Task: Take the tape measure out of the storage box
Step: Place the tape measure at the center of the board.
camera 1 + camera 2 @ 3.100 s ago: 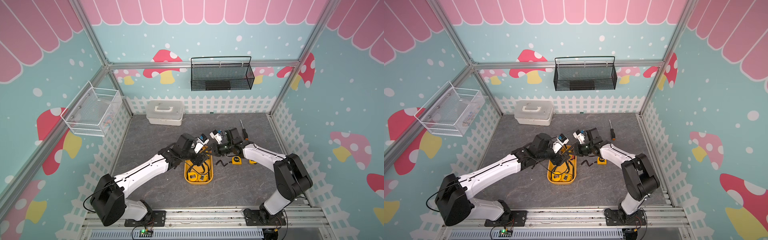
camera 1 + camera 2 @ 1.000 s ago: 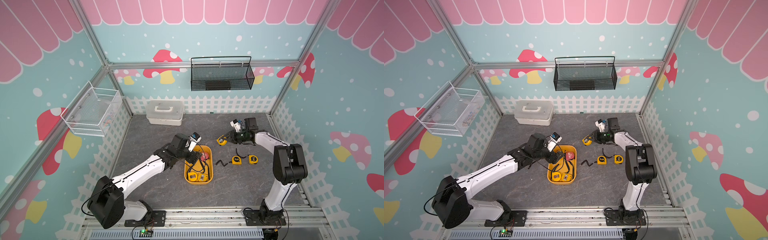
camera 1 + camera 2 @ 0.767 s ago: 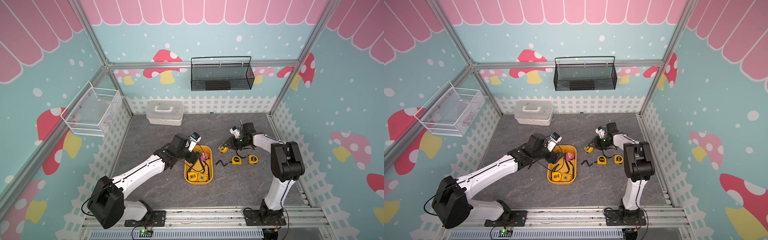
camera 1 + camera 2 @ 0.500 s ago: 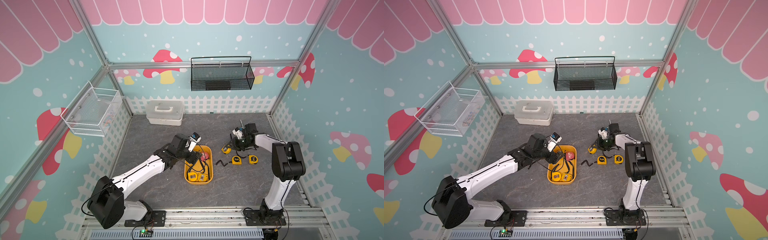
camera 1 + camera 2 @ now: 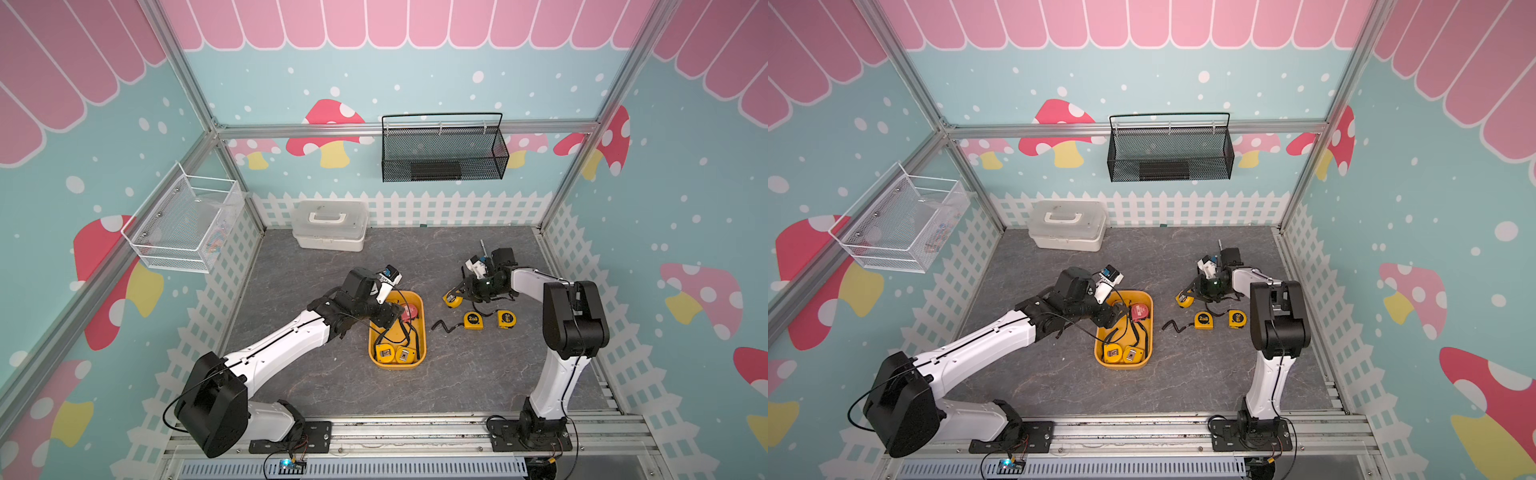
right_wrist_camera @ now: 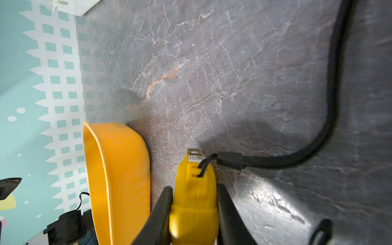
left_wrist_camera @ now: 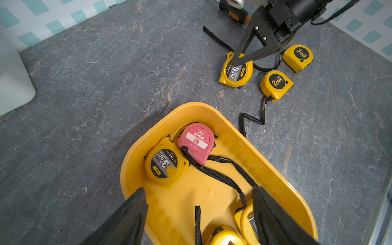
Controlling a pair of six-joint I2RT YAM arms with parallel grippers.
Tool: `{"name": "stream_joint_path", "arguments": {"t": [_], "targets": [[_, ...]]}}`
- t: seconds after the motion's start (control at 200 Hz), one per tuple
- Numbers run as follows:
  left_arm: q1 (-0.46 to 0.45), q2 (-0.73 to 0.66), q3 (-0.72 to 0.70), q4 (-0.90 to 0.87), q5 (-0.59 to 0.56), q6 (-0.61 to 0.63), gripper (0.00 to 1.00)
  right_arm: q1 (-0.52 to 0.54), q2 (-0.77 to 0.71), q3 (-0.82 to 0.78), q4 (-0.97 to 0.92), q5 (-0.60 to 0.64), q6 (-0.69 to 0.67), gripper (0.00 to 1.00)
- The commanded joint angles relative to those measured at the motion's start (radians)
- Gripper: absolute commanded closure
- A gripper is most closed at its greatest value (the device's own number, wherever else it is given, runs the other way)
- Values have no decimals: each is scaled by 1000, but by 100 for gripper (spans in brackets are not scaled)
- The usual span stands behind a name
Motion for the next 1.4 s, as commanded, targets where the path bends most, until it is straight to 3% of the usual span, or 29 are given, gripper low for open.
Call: {"name": "stream_joint_path", "arguments": {"t": [0.0, 1.036, 1.396], "targets": [[5, -21, -14, 16, 7, -7, 21, -6, 49, 2, -60, 91, -31, 69], [6, 3, 2, -37, -42, -27, 20, -23, -28, 43, -183, 143, -64, 38], [7, 77, 62, -131, -111, -83, 20, -21, -220, 100, -265, 138, -101, 28]]}}
